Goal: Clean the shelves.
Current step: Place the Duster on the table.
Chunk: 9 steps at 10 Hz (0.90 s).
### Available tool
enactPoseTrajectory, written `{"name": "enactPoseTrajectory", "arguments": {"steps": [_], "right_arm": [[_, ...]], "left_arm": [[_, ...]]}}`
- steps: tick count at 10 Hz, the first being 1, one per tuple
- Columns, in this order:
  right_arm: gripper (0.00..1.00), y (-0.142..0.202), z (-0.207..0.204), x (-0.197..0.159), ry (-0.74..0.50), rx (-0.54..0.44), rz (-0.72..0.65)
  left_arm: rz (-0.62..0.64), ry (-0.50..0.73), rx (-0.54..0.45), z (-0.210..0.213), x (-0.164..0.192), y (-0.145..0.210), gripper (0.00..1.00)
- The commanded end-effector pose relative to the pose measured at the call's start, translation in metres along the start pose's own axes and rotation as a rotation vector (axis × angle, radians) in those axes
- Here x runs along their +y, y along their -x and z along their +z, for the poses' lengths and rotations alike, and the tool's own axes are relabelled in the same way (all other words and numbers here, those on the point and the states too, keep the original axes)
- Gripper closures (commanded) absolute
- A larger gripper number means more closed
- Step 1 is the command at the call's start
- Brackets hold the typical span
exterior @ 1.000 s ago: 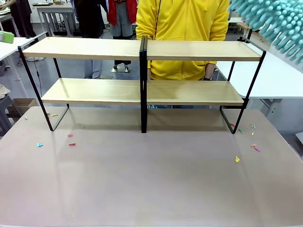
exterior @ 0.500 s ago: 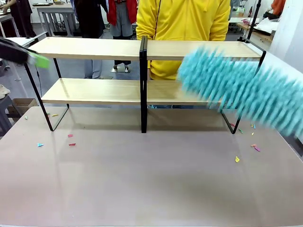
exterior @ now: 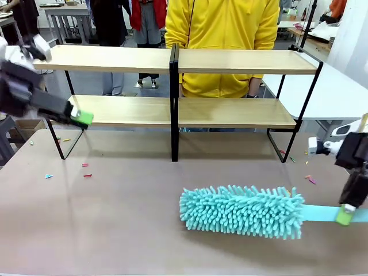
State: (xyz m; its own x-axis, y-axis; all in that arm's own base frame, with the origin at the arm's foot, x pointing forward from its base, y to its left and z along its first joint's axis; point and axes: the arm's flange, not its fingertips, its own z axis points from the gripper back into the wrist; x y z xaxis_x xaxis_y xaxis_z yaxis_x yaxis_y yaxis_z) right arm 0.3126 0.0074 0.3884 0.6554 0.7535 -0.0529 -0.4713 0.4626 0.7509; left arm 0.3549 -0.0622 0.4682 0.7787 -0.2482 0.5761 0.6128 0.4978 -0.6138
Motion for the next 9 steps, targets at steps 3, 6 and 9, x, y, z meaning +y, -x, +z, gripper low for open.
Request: {"name": "enactPoseTrajectory", "arguments": {"steps": [3,6,9], "right_arm": [[0.87,0.001,0.030,-0.024,-0.027,-0.089,-0.025],[0.48,0.005,0.052,-0.038,-0.022,-0.170,-0.054],[0.00,0.030,0.100,-0.039,0.139,-0.383,-0.089]], "left_arm": [[0.950,0.271,0.245,-0.058,0.048,0.211,0.00],[0.508,0.083,0.178,-0.031,0.098,0.078,0.00],[0.508,0.083,0.178,-0.031,0.098,0.078,0.00]]}}
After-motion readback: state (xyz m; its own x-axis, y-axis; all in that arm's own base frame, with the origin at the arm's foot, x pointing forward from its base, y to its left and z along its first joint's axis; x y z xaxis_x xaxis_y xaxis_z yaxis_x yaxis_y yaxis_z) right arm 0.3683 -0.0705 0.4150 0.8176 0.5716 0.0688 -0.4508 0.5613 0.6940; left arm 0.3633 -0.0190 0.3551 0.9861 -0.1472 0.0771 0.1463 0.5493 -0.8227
